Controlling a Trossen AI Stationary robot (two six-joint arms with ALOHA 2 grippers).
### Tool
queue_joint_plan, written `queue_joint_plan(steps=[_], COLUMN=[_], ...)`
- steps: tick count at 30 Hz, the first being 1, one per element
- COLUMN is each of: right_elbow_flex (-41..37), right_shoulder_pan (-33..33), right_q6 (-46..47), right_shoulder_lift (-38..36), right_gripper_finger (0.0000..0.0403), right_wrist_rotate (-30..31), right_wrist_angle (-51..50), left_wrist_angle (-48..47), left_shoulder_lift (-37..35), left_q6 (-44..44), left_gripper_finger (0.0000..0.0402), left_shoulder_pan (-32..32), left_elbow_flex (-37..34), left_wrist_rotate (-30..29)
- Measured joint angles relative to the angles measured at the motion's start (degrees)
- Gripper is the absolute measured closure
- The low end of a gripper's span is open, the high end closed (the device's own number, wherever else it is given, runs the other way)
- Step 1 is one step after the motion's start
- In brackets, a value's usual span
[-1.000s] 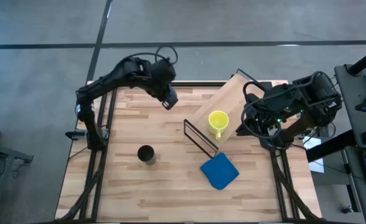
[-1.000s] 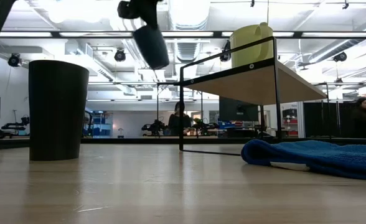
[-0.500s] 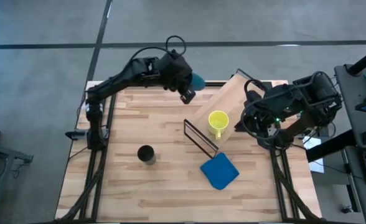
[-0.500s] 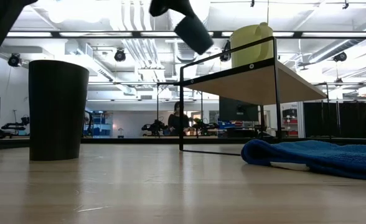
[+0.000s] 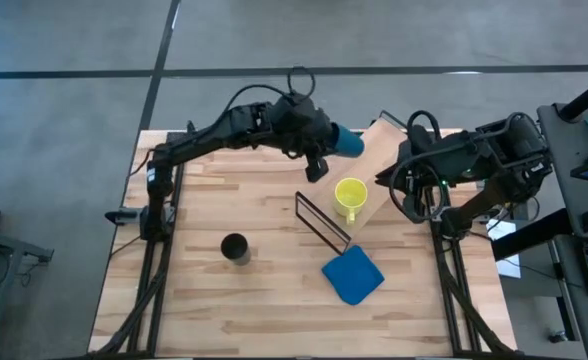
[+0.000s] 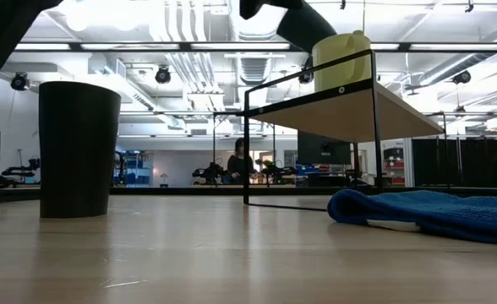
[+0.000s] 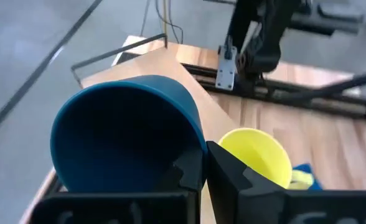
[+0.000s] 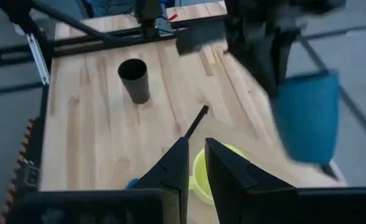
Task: Stack small to large cups/mugs on shelf
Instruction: Put the blue cup on the shelf
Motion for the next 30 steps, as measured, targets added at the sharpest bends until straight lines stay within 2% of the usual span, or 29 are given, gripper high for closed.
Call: queue_joint_plan(steps=[3, 7, 11, 18, 22, 26, 30], right_elbow_flex=[0.0, 0.0, 0.0, 0.0, -0.1, -0.1, -0.2], right_shoulder_pan=[0.0, 0.0, 0.0, 0.0, 0.0, 0.0, 0.0], right_q6=[-3.4, -3.4, -2.2, -2.9, -3.5, -5.1, -5.4], right_shoulder_lift=[0.0, 0.0, 0.0, -0.2, -0.7, -1.7, -2.9], right_gripper_finger=[0.0355, 0.0355, 0.0355, 0.0355, 0.0355, 0.0355, 0.0355], right_wrist_rotate=[0.0, 0.0, 0.0, 0.0, 0.0, 0.2, 0.6], right_wrist_angle=[0.0, 0.0, 0.0, 0.0, 0.0, 0.0, 0.0], left_wrist_angle=[-1.5, -0.4, 1.3, 0.8, 0.0, -1.5, -3.7], left_shoulder_lift=[0.4, 0.9, 0.5, -1.5, -1.5, -1.6, -1.6], left_q6=[5.2, 6.5, 9.9, 17.3, 16.9, 16.4, 8.6], left_gripper_finger=[0.0402, 0.0402, 0.0401, 0.0401, 0.0401, 0.0401, 0.0401], left_shoulder_pan=[-1.0, -2.4, -4.5, -12.2, -17.6, -22.4, -25.5], left_elbow_flex=[-0.1, 0.1, 0.3, 0.3, 0.3, 0.3, 0.2], left_wrist_rotate=[0.2, 0.1, -4.9, -6.5, -6.6, -9.7, -9.8])
